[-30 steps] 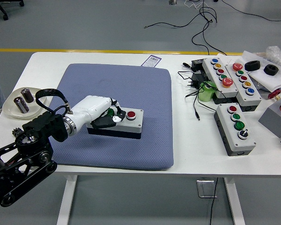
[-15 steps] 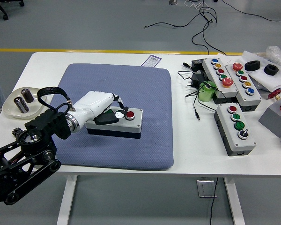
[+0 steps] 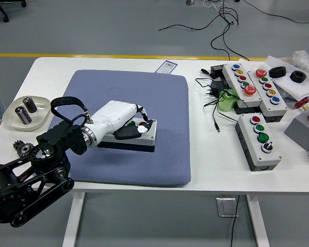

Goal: Pick up the button,place it on the desk,press the button,press the button

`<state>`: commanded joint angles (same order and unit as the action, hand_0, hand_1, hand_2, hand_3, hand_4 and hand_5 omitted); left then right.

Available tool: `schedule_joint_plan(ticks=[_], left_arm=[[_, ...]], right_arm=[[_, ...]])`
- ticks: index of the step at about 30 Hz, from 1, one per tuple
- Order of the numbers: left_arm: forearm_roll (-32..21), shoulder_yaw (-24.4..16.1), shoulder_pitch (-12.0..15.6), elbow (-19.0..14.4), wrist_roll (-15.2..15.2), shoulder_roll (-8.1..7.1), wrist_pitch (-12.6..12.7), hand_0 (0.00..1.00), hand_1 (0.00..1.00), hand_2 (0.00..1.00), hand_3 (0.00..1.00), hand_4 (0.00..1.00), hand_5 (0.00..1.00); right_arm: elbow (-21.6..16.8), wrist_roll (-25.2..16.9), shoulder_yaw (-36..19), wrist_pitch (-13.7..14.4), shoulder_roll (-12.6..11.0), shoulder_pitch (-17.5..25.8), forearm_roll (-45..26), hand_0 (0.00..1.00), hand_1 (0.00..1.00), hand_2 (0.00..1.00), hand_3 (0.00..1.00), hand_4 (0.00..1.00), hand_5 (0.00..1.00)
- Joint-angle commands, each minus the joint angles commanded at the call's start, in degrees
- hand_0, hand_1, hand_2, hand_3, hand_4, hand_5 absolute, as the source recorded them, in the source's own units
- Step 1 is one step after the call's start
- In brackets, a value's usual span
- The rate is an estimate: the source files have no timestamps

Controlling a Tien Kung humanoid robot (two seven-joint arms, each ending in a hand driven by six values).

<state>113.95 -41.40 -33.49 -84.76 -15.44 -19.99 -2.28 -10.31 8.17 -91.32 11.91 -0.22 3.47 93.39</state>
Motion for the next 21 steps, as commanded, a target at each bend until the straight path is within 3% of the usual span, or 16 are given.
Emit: schedule_joint_plan(ticks=[21], left_arm=[[-0.67,1.97,0.08,3.39,-0.41,-0.54,-1.88,0.002,0.002,0.002,0.617,0.545,0.998]], right_arm=[[0.00,0.16,0.77,-0.08,0.04,0.27,-0.43,0.500,0.669,0.693,0.624,0.298,0.136]])
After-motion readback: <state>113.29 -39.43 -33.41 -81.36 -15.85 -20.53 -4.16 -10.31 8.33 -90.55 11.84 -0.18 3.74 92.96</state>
